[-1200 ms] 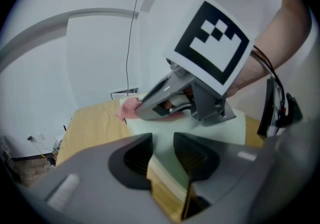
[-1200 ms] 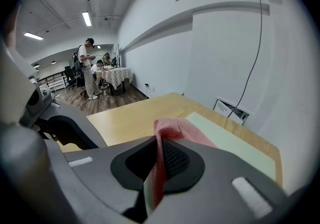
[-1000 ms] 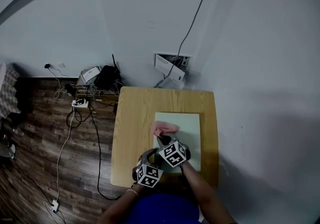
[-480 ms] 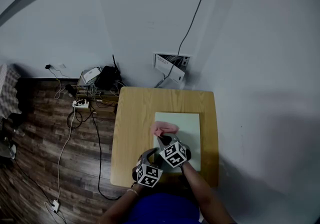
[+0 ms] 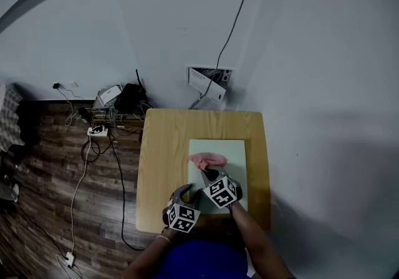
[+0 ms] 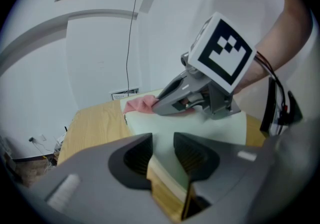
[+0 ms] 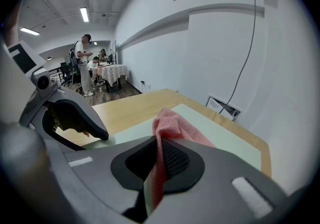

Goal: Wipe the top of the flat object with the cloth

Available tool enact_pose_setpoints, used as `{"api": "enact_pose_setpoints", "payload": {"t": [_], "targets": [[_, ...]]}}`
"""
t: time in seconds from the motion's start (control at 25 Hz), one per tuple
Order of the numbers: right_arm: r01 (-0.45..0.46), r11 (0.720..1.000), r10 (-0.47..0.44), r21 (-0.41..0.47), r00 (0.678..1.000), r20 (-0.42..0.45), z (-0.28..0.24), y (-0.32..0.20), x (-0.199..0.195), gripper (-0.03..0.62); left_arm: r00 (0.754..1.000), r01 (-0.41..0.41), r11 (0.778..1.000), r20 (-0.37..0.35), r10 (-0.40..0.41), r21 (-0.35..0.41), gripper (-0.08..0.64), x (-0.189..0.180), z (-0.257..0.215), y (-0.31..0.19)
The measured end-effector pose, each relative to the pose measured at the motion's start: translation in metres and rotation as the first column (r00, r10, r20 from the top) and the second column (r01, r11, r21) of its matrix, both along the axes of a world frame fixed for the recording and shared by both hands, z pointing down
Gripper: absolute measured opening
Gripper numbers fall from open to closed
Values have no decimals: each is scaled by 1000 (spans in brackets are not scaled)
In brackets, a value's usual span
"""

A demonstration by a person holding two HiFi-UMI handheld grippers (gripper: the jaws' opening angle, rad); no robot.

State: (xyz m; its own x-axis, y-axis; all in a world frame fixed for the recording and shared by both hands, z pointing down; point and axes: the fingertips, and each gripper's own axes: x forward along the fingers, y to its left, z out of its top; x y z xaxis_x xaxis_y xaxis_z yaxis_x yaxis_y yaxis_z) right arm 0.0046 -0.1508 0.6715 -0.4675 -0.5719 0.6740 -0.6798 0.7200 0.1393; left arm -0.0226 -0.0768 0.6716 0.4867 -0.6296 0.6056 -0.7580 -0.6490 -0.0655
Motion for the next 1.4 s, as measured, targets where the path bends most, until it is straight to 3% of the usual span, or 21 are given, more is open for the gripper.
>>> {"api": "enact_pose_setpoints", "payload": {"t": [0.76,1.4], "targets": [[-114,993,114,-12,993,-13,2,4,47,17,1000,-1,1000,-5,1,1,133,0,0,1],[-240,971,239,-14,970,-31,2,12,102,17,1000,0,1000,-6,1,1,133,0,-2,1]]}}
